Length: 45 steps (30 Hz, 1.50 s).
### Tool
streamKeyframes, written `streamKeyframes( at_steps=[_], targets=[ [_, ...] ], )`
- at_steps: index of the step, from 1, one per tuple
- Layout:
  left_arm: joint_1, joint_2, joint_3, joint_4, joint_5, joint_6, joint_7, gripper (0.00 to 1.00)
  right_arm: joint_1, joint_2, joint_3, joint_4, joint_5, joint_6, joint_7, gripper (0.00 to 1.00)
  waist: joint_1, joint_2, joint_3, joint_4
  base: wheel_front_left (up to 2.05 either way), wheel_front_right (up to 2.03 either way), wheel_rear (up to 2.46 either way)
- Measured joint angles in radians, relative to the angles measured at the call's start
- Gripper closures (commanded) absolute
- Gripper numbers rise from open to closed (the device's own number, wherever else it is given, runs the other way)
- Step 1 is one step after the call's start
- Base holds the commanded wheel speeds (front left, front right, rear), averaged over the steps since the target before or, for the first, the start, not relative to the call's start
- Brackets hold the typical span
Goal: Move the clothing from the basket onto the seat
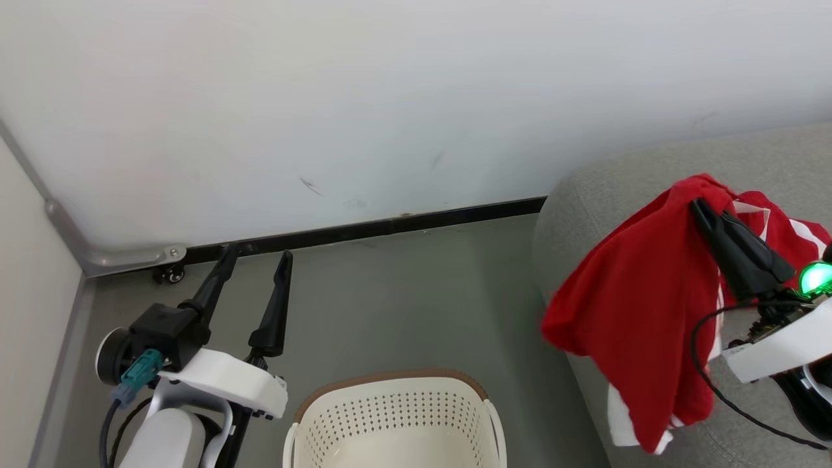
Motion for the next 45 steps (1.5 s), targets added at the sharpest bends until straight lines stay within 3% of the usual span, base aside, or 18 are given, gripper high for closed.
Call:
streamKeyframes(
  at_steps=[17,30,36,45],
  targets=[
    [0.001,-0.08,-0.013,-0.007,0.0,0.025,-0.021,0.0,0.197,0.055,-0.175,-0.079,-0.073,0.0,0.001,1.0,0.0,0.0,0.005,-0.112,0.0,0.0,0.0],
    [0.019,-0.081,0.001,-0.022,0.024,0.049,-0.021,0.0,0.261,0.115,-0.218,-0.186,-0.122,0.0,0.04,1.0,0.0,0.0,0.023,-0.219,0.0,0.0,0.0],
    [0.02,-0.075,0.016,-0.054,0.039,0.062,-0.022,0.0,0.214,0.111,-0.212,-0.21,-0.132,0.0,0.073,1.0,0.0,0.0,0.034,-0.257,0.0,0.0,0.0],
    [0.062,-0.044,0.072,-0.119,0.063,0.105,-0.022,0.0,-0.05,0.087,-0.216,-0.192,-0.117,0.0,0.161,1.0,0.0,0.0,0.057,-0.289,0.0,0.0,0.0]
  ],
)
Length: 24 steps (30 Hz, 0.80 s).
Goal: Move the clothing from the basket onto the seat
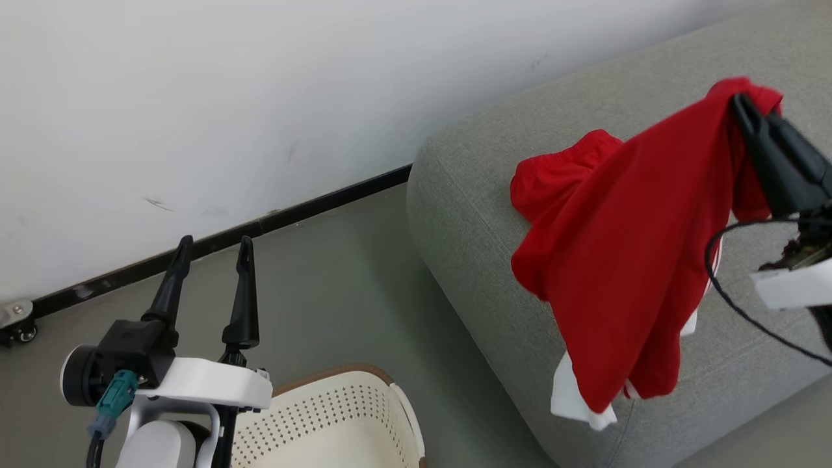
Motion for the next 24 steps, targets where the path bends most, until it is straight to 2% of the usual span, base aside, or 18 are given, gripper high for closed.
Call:
streamKeyframes(
  at_steps=[10,20,24],
  targets=[
    [0.021,0.026,0.019,-0.059,0.018,0.019,0.0,0.0,-0.281,-0.015,-0.113,0.134,0.041,0.0,0.101,1.0,0.0,0.0,0.038,-0.001,0.0,0.0,0.0],
    [0.041,0.048,0.021,-0.118,0.037,0.035,-0.007,0.0,-0.503,-0.097,-0.229,0.321,0.02,0.0,0.197,1.0,0.0,0.0,0.091,0.018,0.0,0.0,0.0],
    [0.041,0.052,0.014,-0.141,0.047,0.035,-0.007,0.0,-0.557,-0.128,-0.238,0.398,0.012,0.0,0.223,1.0,0.0,-0.0001,0.115,0.029,0.0,0.0,0.0]
  ],
)
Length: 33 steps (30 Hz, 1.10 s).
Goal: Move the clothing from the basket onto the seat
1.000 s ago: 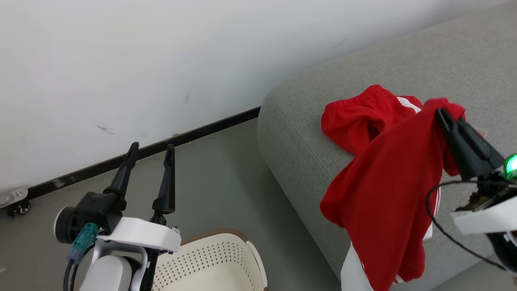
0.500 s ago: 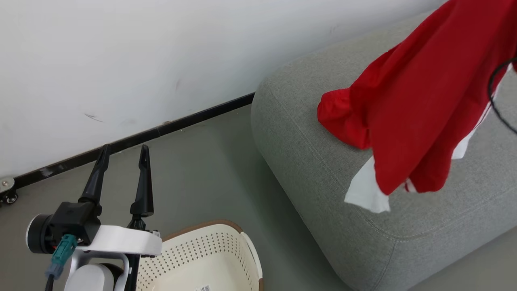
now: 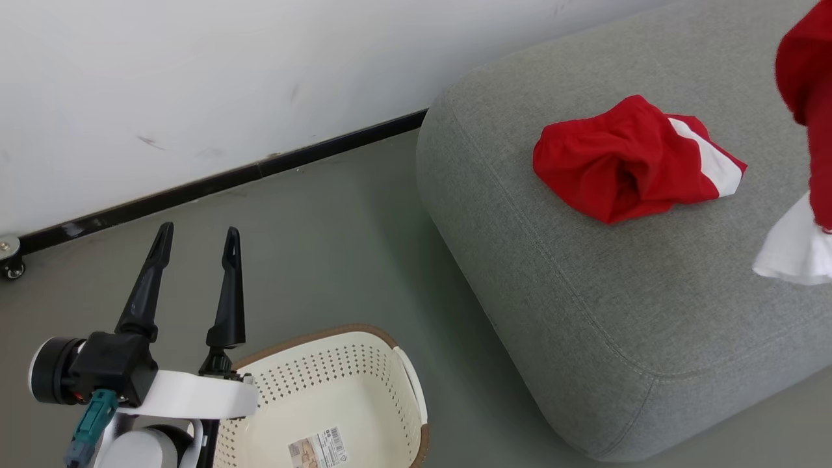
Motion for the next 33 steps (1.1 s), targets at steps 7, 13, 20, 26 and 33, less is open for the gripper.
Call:
streamKeyframes(
  at_steps=[7,13,20,26,33],
  targets=[
    [-0.001,0.011,-0.018,-0.036,0.016,-0.002,0.011,0.0,-0.055,-0.041,0.003,0.07,-0.027,0.0,0.028,1.0,0.0,0.0,0.04,0.025,0.0,0.0,0.0],
    [-0.002,0.026,-0.033,-0.06,0.025,-0.009,0.035,0.0,-0.092,-0.061,-0.03,0.141,-0.043,0.0,0.027,1.0,0.0,0.0,0.07,0.05,0.0,0.0,0.0],
    [-0.007,0.041,-0.039,-0.091,0.041,-0.018,0.055,0.0,-0.106,-0.062,-0.031,0.22,-0.056,0.0,0.019,1.0,0.0,0.0,0.103,0.081,0.0,0.0,0.0],
    [-0.013,0.051,-0.047,-0.112,0.042,-0.023,0.081,0.0,-0.104,-0.051,-0.017,0.263,-0.063,0.0,-0.001,1.0,0.0,0.0001,0.132,0.105,0.0,0.0,0.0],
    [-0.037,0.06,-0.055,-0.129,0.05,-0.03,0.099,0.0,-0.073,0.008,0.019,0.298,-0.063,0.0,-0.037,1.0,0.0,0.0,0.169,0.125,0.0,0.0,0.0]
  ],
)
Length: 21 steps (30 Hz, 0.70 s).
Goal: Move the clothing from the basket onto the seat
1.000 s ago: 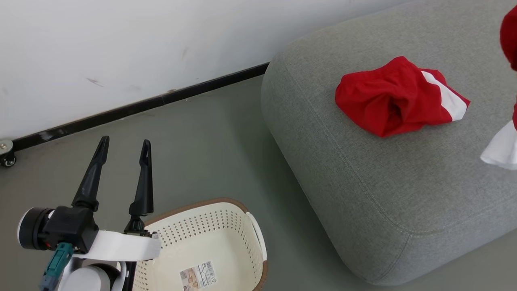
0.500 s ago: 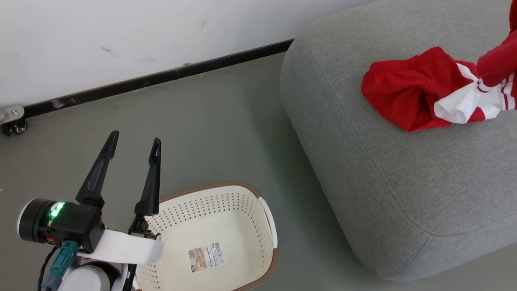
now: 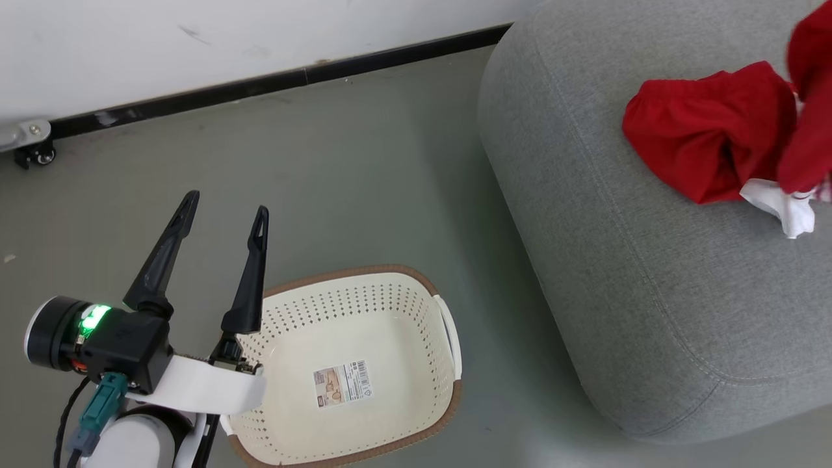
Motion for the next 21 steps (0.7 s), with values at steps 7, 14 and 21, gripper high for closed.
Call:
streamKeyframes(
  at_steps=[7,14,21],
  targets=[
    [-0.03,0.002,-0.008,-0.01,0.002,-0.007,0.016,0.0,0.08,0.055,0.031,0.054,0.01,0.0,-0.053,1.0,0.0,0.0,0.038,0.009,0.0,0.0,0.0],
    [-0.055,0.002,-0.011,-0.021,0.01,-0.007,0.024,0.0,0.119,0.09,0.025,0.12,0.013,0.0,-0.108,1.0,0.0,0.0,0.07,0.008,0.0,0.0,0.0],
    [-0.075,0.003,-0.011,-0.022,0.017,-0.007,0.024,0.0,0.18,0.1,0.067,0.176,0.008,0.0,-0.143,1.0,0.0,0.0,0.096,0.006,0.0,0.0,0.0]
  ],
)
